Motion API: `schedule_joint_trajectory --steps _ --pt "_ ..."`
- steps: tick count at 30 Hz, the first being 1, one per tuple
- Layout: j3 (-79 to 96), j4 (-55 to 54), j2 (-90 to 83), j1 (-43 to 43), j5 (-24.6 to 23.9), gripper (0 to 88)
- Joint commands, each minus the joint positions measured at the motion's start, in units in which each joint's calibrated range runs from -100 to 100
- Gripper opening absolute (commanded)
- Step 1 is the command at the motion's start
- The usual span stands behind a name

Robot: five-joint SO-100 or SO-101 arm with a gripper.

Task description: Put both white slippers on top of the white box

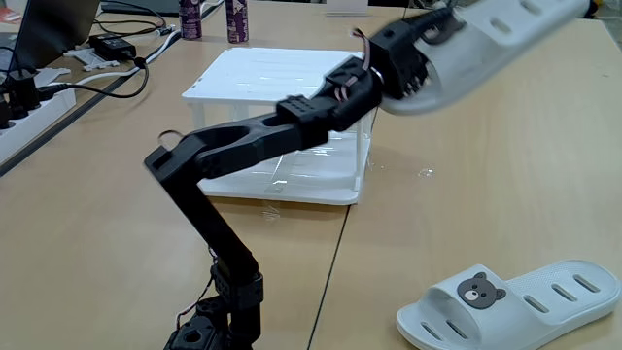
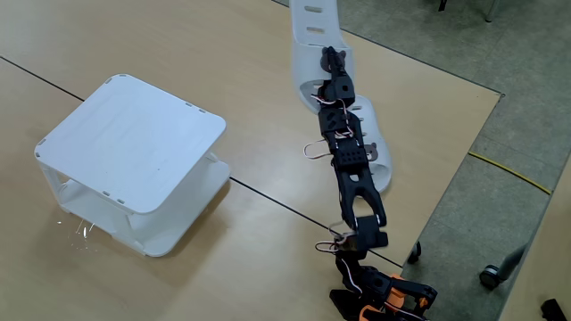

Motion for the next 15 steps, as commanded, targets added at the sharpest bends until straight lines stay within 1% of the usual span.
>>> schedule_joint_trajectory --steps 1,3,5,9,15 --pt "-3.07 5.33 -12.51 0.23 0.42 0.8" --pt "-0.55 5.33 -14.03 -0.43 0.42 0.8" --pt "1.53 5.33 -14.70 -5.28 0.42 0.8" --pt "1.98 5.33 -14.20 -20.50 0.42 0.8" --pt "6.76 5.16 -14.79 -40.56 0.42 0.8"
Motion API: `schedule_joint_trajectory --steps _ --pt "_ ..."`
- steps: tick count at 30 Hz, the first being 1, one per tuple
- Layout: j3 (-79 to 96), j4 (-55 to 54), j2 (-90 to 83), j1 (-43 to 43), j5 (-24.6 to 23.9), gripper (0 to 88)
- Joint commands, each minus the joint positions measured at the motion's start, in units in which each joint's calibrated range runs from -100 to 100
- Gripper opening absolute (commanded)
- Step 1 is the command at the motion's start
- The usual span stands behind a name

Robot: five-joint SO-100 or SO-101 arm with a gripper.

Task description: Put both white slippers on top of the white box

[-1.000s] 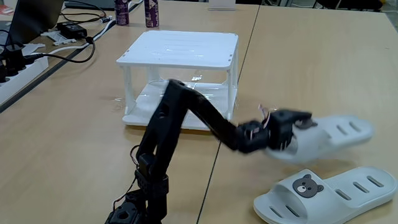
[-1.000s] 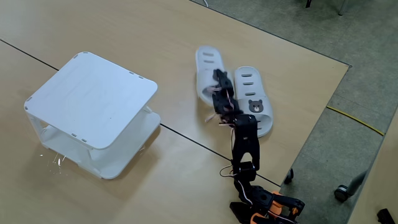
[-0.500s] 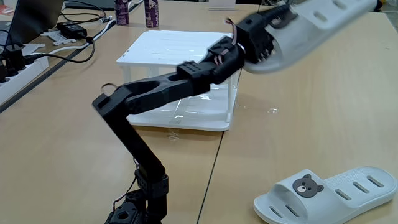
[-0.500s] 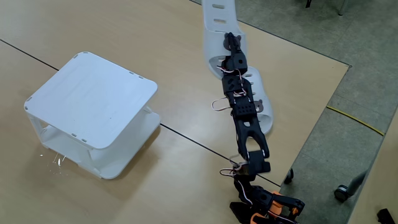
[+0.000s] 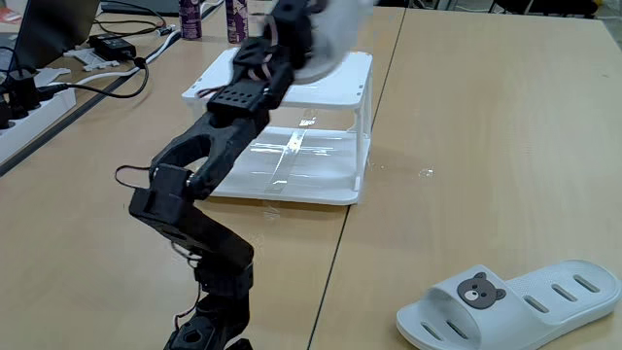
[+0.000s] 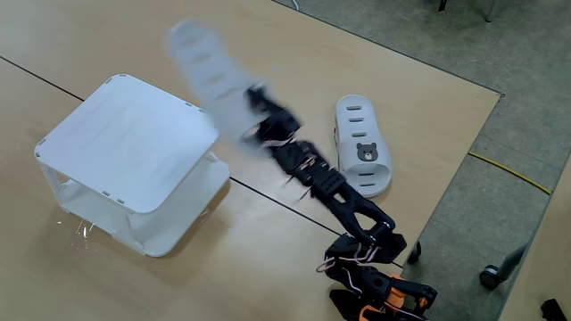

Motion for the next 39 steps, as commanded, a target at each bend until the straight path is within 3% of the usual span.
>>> schedule_joint_trajectory --steps 1,8,16,39 --pt "-0.07 -0.25 -3.65 -13.72 0.42 0.8" --pt "0.02 -0.16 -2.98 -25.07 0.42 0.8" --pt "-3.41 -0.34 6.45 -25.32 0.42 0.8" --pt "-71.25 0.01 62.31 -19.56 0.42 0.8"
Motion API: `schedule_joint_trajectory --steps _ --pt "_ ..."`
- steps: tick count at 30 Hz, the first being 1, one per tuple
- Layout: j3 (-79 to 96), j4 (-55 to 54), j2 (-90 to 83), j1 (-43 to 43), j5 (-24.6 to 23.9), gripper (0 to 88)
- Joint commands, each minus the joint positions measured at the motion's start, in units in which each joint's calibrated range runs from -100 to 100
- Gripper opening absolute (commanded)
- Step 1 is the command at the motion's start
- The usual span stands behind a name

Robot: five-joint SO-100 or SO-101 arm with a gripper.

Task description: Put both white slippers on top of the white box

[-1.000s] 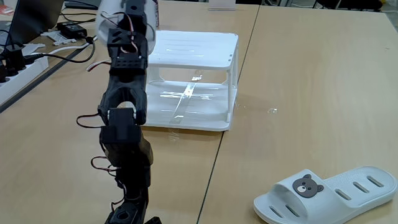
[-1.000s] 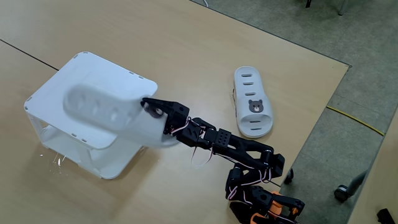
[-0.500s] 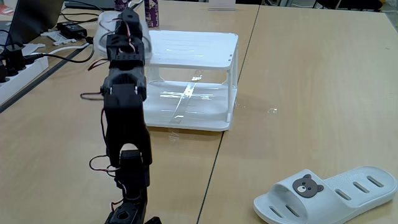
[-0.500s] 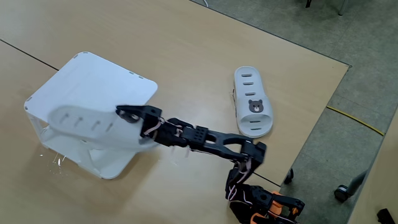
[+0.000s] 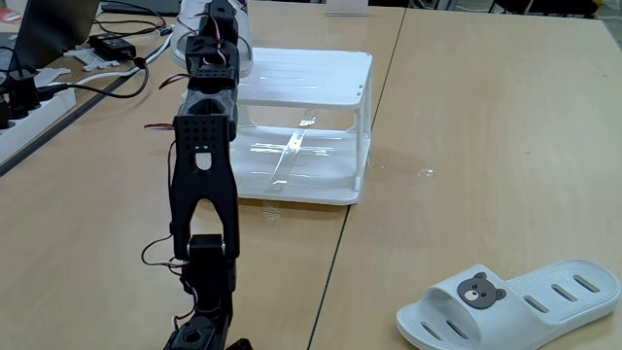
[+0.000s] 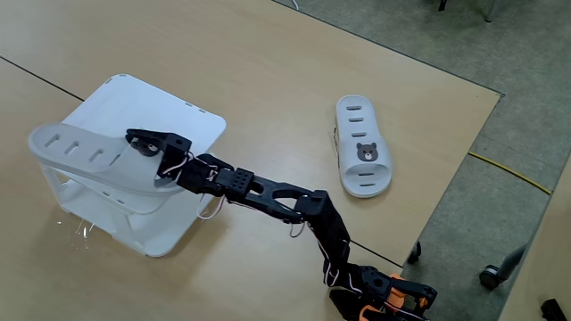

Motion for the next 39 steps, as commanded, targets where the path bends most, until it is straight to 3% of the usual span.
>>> schedule_joint_trajectory --steps 1,13,18,24,28,39 --pt "-16.36 -0.16 3.96 2.35 0.42 0.8" --pt "-23.94 -0.16 13.38 2.18 0.42 1.6" --pt "-23.21 -0.16 13.38 2.27 0.42 20.4" --pt "-18.61 -0.08 12.37 2.35 0.42 21.7" --pt "-15.00 -0.08 10.52 2.35 0.42 31.9" --pt "-14.73 6.40 5.73 2.84 0.42 32.4"
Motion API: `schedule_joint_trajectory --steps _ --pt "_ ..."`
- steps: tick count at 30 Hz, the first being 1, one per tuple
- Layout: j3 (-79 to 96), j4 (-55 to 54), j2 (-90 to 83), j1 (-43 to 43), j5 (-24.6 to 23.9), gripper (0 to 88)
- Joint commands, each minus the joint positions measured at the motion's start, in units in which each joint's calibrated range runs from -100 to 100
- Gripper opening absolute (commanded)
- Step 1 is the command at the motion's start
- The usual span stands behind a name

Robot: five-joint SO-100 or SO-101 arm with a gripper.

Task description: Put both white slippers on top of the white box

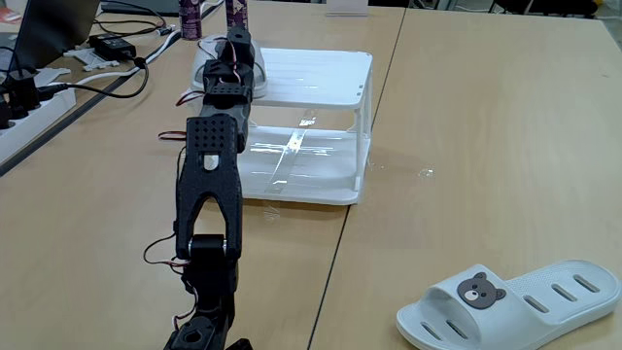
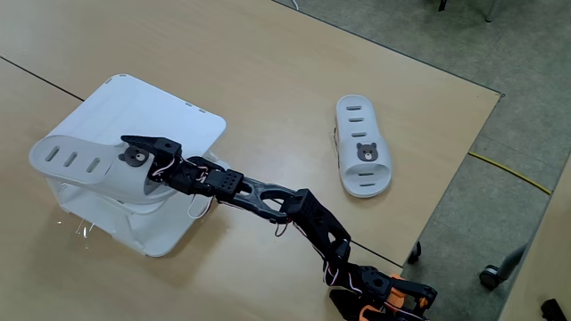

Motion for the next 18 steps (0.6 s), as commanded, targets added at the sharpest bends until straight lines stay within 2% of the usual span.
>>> schedule_joint_trajectory --steps 1,9,18 --pt "-1.35 2.28 -10.20 0.44 0.42 32.5" --pt "-0.26 13.93 -16.35 0.44 0.42 32.6" --pt "20.49 14.27 -30.06 0.36 0.42 32.6"
